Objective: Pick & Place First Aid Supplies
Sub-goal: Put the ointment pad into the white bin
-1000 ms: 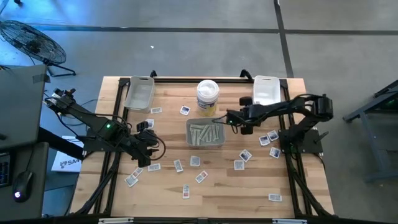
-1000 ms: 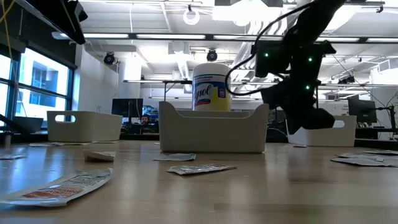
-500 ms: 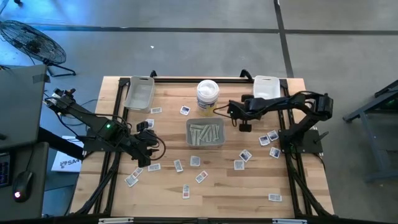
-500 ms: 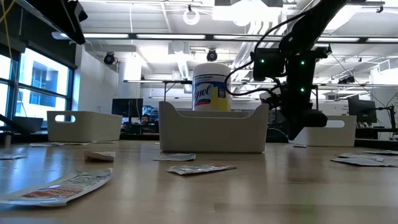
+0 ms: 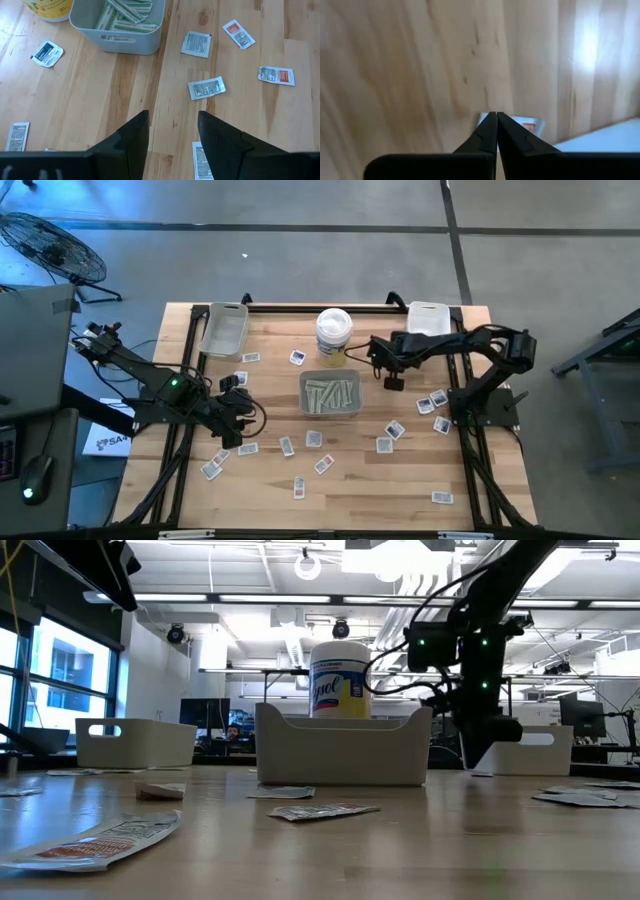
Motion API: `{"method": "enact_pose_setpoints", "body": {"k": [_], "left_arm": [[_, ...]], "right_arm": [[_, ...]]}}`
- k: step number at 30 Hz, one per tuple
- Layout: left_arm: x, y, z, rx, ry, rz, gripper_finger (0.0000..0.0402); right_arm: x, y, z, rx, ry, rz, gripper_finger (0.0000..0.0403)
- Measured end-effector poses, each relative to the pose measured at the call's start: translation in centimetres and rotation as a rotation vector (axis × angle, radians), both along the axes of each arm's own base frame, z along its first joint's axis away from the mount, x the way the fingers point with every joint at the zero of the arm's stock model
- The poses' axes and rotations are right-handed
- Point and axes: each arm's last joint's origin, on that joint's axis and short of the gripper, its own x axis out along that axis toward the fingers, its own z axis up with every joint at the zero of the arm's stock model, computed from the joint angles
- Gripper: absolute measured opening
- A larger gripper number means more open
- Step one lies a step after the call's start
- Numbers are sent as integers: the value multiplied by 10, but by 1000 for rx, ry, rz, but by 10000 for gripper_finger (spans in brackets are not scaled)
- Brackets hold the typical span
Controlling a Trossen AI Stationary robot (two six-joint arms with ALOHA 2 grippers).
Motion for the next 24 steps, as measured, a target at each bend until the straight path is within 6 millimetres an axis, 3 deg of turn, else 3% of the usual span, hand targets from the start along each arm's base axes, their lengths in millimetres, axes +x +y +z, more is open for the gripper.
{"method": "enact_pose_setpoints", "body": {"k": [9,18,24], "left_arm": [[0,0,0,0,0,0,166],[0,0,0,0,0,0,166],[0,0,0,0,0,0,166]], "right_arm": [[0,-1,0,-8,-5,-24,1],[-12,1,-19,-43,-33,-36,2],[-18,10,-15,7,0,-16,1]]}}
